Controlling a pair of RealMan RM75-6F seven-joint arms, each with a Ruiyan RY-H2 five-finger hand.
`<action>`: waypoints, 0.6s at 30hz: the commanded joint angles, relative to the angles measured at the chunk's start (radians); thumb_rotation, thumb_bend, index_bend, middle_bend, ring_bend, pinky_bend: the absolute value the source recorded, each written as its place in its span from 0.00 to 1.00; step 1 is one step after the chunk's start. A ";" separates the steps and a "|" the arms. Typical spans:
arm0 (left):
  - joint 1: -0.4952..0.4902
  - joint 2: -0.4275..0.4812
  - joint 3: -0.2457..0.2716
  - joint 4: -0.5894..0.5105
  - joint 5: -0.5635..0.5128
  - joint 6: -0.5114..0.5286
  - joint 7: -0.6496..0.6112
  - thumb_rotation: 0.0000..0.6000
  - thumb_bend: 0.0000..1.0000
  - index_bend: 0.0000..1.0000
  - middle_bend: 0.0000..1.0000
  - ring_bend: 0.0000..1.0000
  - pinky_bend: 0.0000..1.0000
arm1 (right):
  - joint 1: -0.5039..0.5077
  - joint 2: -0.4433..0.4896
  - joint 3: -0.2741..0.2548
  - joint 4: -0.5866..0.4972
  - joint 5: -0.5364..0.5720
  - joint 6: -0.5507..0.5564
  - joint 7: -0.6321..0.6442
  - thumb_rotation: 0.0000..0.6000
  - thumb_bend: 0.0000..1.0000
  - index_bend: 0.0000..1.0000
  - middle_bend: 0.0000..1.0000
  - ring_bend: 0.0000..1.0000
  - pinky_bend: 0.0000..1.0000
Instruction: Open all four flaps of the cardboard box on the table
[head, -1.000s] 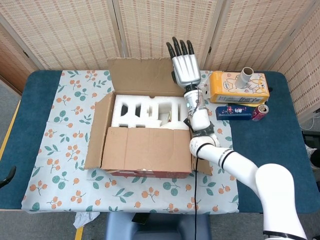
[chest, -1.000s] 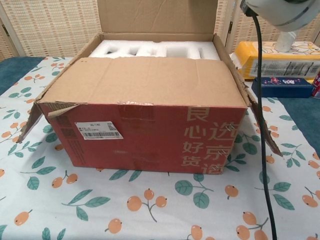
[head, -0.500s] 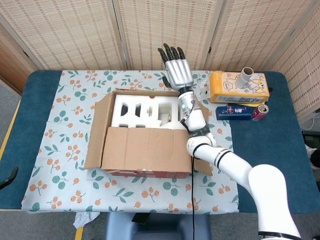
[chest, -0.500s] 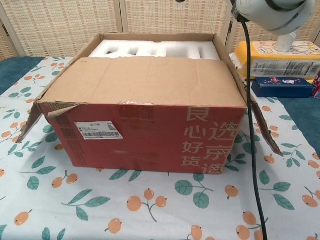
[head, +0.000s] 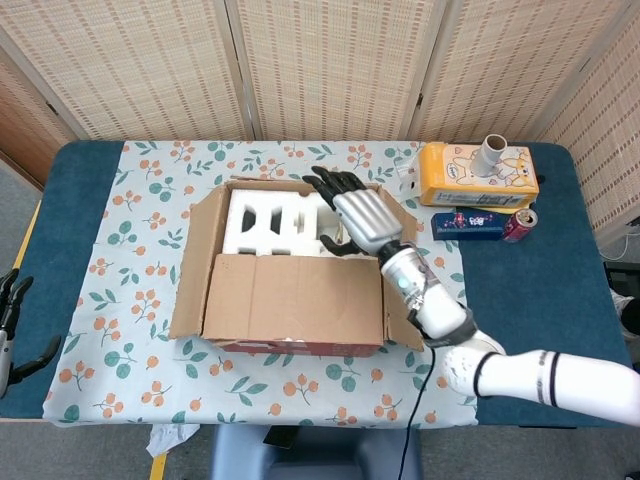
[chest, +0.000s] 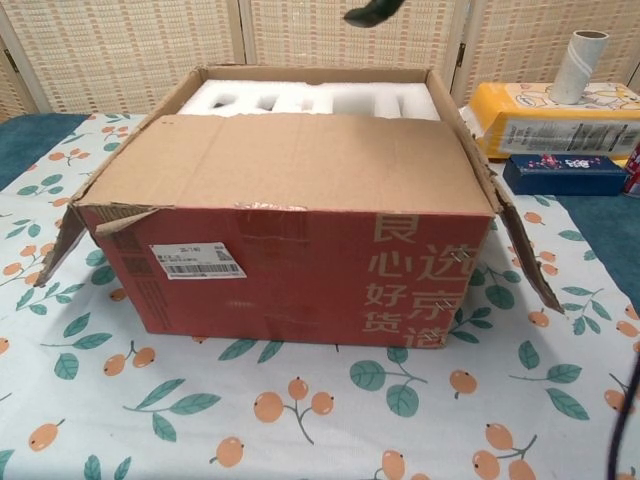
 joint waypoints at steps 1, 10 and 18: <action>0.000 -0.002 0.000 0.000 -0.003 -0.001 0.004 1.00 0.35 0.00 0.00 0.00 0.00 | -0.086 0.080 -0.044 -0.098 -0.076 0.007 0.062 1.00 0.44 0.00 0.00 0.00 0.07; -0.019 -0.011 0.008 0.022 0.002 -0.037 0.001 1.00 0.35 0.00 0.00 0.00 0.00 | -0.125 0.065 -0.045 -0.040 -0.166 -0.084 0.302 1.00 0.44 0.00 0.00 0.00 0.33; -0.018 -0.012 0.009 0.031 0.006 -0.028 -0.018 1.00 0.35 0.00 0.00 0.00 0.00 | -0.117 0.014 -0.049 0.066 -0.208 -0.169 0.450 1.00 0.44 0.00 0.00 0.00 0.39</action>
